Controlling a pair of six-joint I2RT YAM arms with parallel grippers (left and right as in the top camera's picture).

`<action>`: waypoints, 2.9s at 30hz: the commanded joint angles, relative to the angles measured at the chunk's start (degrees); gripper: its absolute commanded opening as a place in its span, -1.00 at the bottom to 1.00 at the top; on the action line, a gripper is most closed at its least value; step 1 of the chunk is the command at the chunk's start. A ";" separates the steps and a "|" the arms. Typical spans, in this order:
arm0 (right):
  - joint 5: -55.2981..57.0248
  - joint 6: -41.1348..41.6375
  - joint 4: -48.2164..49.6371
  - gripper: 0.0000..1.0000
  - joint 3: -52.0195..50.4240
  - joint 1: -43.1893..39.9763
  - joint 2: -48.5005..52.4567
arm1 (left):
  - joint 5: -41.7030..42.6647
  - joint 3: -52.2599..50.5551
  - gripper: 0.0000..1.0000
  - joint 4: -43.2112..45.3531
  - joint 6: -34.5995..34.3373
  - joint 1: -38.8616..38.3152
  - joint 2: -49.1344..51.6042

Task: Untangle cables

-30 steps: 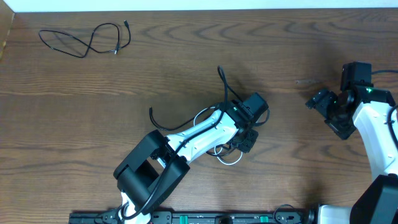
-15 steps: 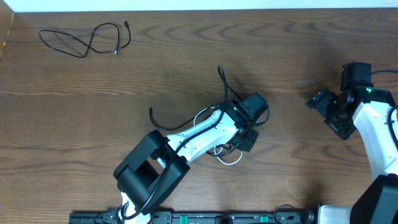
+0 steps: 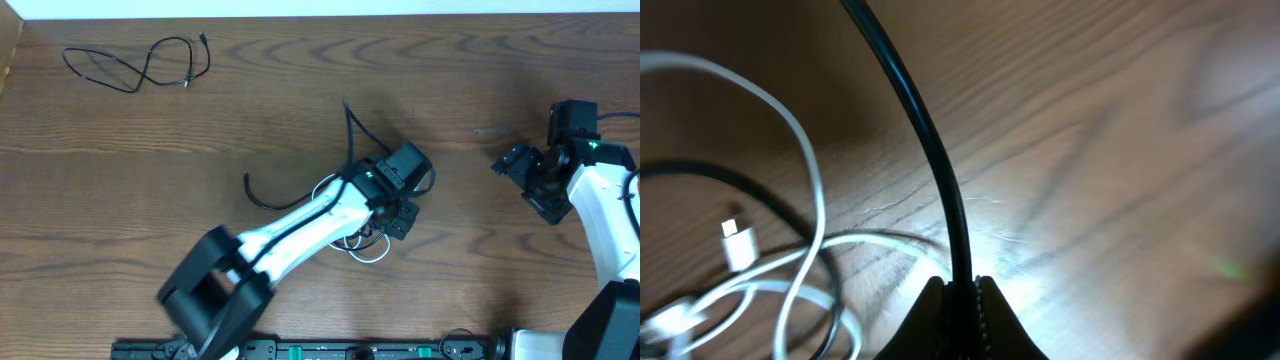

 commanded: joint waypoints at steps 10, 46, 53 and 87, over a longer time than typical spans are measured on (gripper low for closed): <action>0.72 0.13 -0.04 0.99 -0.31 -0.37 0.26 | 0.04 3.61 -0.86 8.02 -0.11 4.24 -29.00; 0.72 0.13 -0.04 0.99 -0.31 -0.37 0.26 | -1.05 3.56 -0.85 20.55 -11.74 12.31 -38.45; 0.72 0.13 -0.04 0.99 -0.31 -0.37 0.26 | -0.61 3.58 -0.85 33.35 -26.25 12.46 -37.48; 0.70 0.13 -0.02 0.99 -0.31 -0.37 0.26 | -7.63 3.58 -0.85 65.51 -18.21 12.46 -43.15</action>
